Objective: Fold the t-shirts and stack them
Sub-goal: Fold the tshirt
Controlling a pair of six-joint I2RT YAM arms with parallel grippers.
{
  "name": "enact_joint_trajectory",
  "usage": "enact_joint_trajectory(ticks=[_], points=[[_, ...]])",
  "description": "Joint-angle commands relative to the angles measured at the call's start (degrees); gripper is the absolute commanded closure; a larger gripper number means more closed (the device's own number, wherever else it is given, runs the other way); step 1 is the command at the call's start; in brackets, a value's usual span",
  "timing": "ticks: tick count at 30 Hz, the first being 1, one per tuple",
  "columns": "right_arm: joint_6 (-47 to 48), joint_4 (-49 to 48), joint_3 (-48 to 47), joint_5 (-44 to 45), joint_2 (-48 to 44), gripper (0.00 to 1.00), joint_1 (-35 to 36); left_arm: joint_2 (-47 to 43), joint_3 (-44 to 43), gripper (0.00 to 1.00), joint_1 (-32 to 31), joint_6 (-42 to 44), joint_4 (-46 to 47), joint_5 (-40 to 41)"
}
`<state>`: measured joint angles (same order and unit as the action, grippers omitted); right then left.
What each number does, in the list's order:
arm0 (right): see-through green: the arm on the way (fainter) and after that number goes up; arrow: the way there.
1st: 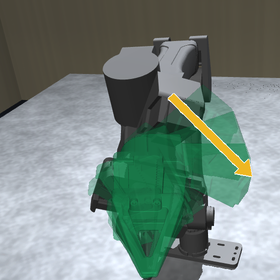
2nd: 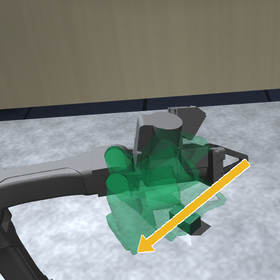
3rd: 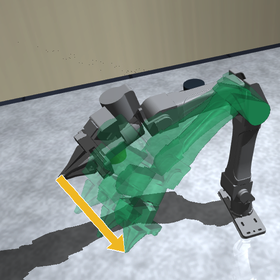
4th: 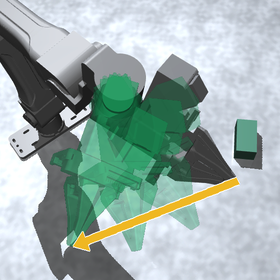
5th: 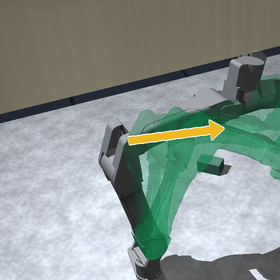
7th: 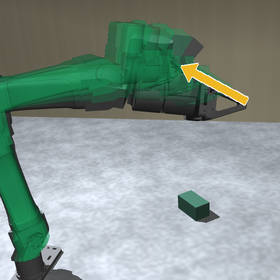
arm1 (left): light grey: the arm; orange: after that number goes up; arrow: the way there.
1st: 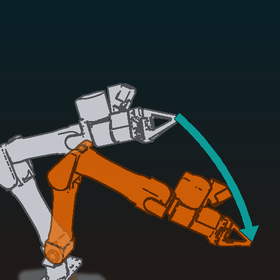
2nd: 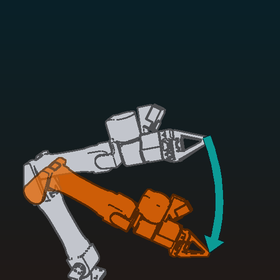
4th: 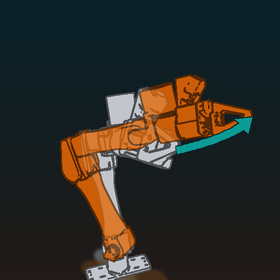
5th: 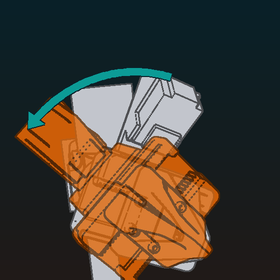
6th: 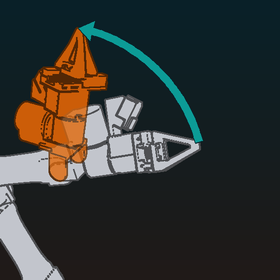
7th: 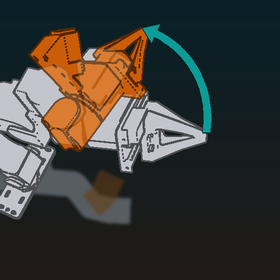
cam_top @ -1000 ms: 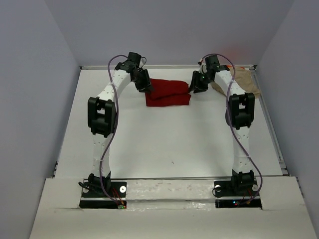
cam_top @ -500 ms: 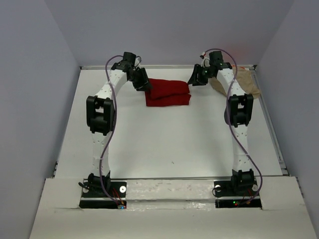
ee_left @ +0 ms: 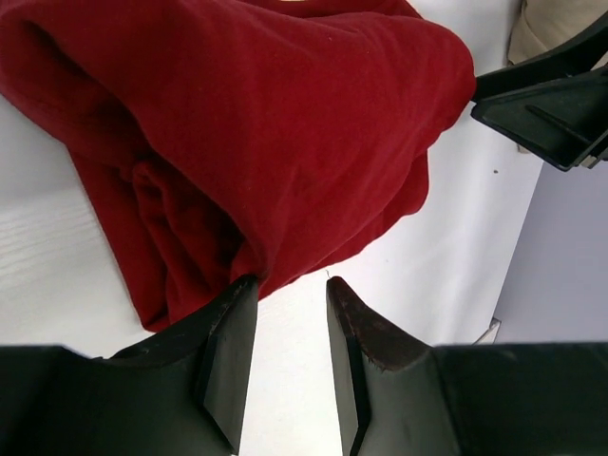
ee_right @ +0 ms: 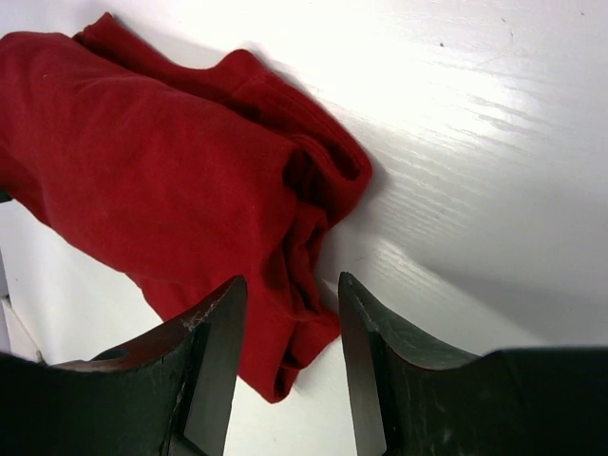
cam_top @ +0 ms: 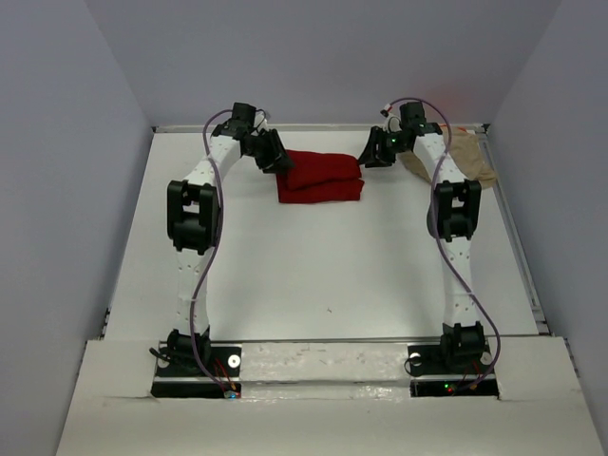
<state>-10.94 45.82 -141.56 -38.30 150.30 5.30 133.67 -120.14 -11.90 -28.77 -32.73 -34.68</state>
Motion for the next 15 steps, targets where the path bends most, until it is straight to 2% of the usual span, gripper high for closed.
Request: enact_joint_trajectory(ticks=[1, 8, 14, 15], points=[[1.1, -1.0, -4.34, -3.36, 2.19, 0.51, 0.15, 0.28, -1.68, 0.55, -0.23, -1.02, 2.58, -3.73], [0.66, -1.61, -5.93, -7.57, 4.12, 0.53, 0.15, 1.07, -0.27, 0.55, -0.23, -2.69, 5.66, -5.67], [1.27, -2.14, -3.99, -9.6, 3.51, 0.59, 0.15, 1.86, -0.01, 0.55, -0.32, -3.04, 6.27, -5.58], [1.45, -2.14, -3.73, -9.51, 3.25, 0.64, 0.15, 2.3, -0.01, 0.55, -0.32, -3.13, 6.45, -5.66]])
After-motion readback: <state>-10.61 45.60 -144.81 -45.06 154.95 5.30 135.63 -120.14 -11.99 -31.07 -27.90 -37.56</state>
